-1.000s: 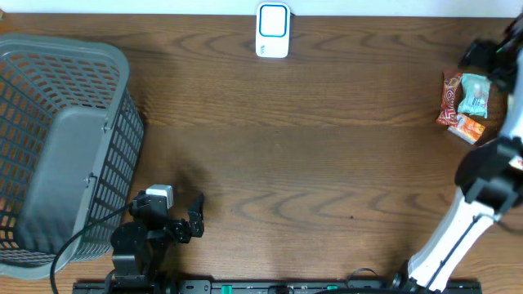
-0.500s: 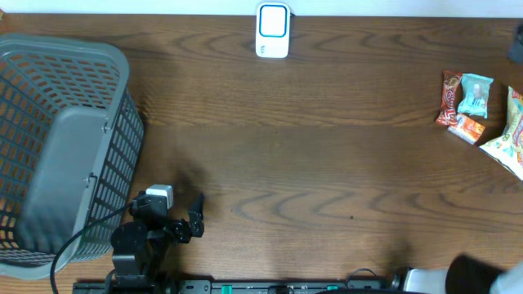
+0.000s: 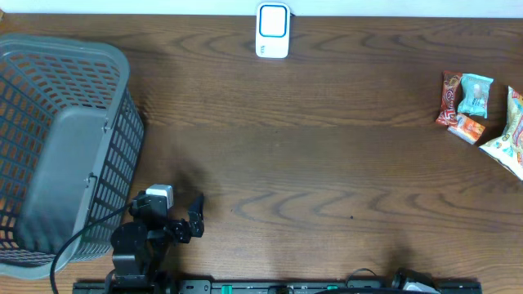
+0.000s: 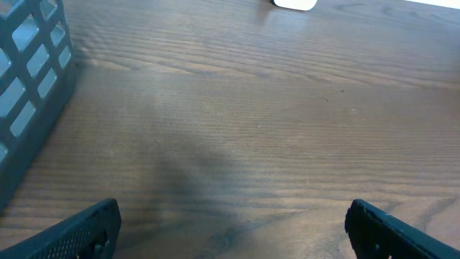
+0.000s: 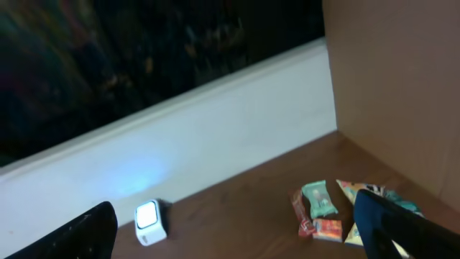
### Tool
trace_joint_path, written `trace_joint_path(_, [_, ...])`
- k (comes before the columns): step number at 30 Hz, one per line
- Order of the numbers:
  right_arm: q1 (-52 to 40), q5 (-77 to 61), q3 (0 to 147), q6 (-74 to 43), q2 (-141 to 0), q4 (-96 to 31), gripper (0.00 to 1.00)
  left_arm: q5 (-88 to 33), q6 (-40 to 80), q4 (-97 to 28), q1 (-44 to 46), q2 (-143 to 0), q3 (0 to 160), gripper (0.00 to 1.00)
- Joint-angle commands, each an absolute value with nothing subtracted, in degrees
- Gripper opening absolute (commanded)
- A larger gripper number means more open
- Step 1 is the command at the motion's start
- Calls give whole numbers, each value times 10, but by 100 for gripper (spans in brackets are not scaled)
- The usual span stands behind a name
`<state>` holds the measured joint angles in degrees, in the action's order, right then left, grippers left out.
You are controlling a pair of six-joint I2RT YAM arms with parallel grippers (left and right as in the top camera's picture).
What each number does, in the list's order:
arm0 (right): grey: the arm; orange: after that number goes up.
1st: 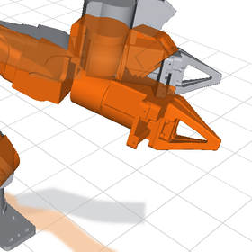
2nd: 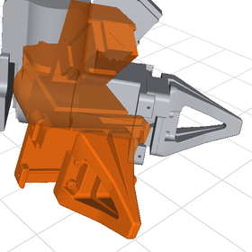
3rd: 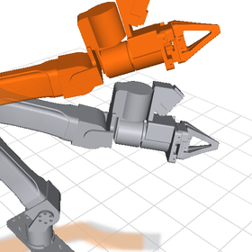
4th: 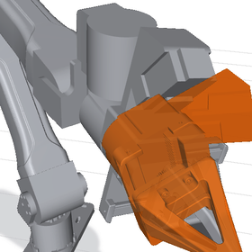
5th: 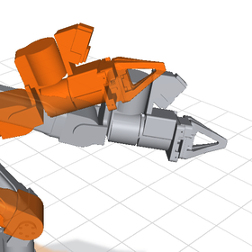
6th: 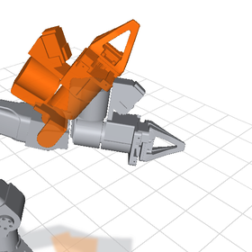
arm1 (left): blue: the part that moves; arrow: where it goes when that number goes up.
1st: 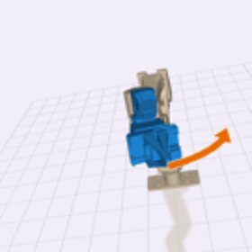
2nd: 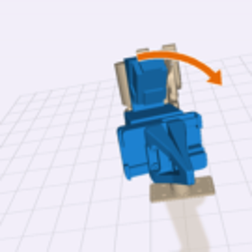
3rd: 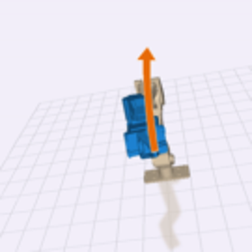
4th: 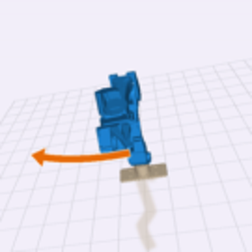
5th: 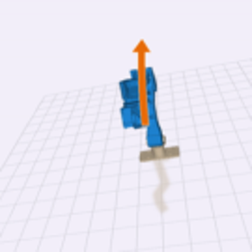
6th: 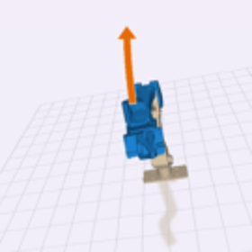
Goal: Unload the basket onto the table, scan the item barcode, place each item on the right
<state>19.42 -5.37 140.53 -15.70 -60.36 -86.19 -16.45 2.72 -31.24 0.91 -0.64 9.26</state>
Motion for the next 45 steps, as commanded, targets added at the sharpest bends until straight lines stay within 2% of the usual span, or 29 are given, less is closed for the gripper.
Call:
trace_joint_path(1, [191,-46,1405,-144,-563,-898,99,-171,22,-319,7,-6,87,100])
trace_joint_path(5, [191,-32,1405,-99,-518,-971,99,-171,22,-319,7,-6,87,100])
trace_joint_path(10, [191,-75,1338,17,-451,-973,99,-171,22,-319,7,-6,87,100])
trace_joint_path(16, [183,-92,1147,24,-343,-892,99,-171,22,-319,7,-6,86,100])
trace_joint_path(20, [161,-133,950,24,-261,-759,99,-171,22,-319,7,-6,86,100])
trace_joint_path(28, [140,-246,544,22,-126,-389,99,-171,22,-319,7,-6,87,100])
trace_joint_path(35, [125,-257,317,-39,-62,-157,99,-171,22,-319,7,-6,87,100])
trace_joint_path(45, [92,-209,115,-79,-3,17,99,-171,22,-319,7,-6,87,100])
